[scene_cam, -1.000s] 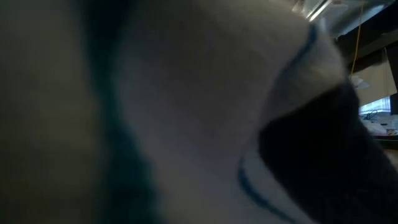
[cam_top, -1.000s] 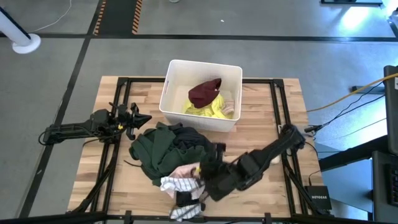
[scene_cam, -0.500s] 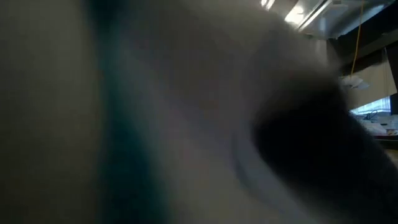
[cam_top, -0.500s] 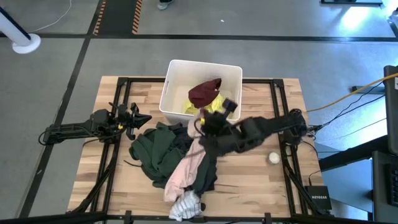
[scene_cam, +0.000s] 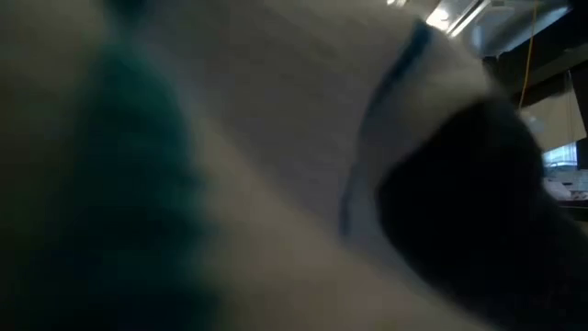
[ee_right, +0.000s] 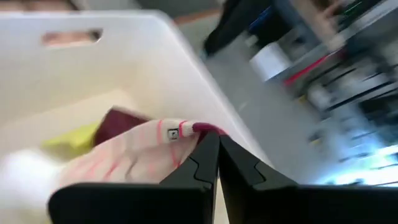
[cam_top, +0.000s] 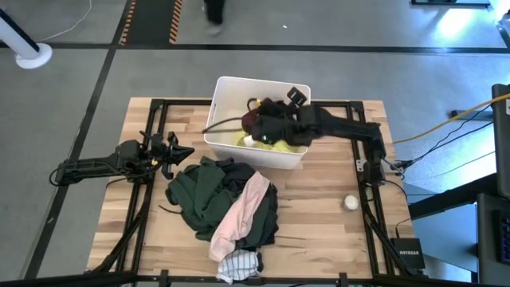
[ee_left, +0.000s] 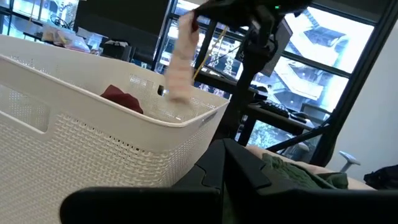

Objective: Sort clothes
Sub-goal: Put the pink stripe sock into the white bin, then put the top white stripe sock into the white bin

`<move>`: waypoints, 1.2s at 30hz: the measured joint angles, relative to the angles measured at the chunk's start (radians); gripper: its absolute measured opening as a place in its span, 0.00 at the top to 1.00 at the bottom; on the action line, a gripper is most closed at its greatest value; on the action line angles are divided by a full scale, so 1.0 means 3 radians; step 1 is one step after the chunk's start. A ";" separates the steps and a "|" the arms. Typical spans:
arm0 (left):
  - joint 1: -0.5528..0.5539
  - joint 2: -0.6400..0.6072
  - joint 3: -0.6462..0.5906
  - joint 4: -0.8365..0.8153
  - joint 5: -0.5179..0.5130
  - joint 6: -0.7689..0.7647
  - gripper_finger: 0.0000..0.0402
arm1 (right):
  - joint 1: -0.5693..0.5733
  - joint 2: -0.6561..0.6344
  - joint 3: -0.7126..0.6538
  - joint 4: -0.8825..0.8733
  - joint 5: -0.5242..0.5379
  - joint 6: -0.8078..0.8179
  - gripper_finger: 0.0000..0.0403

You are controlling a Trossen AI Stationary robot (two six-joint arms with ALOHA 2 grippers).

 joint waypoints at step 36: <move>0.0000 0.0000 0.0000 -0.0004 0.0015 -0.0037 1.00 | 0.1265 0.0226 -0.0033 0.0187 -0.2337 0.0520 0.48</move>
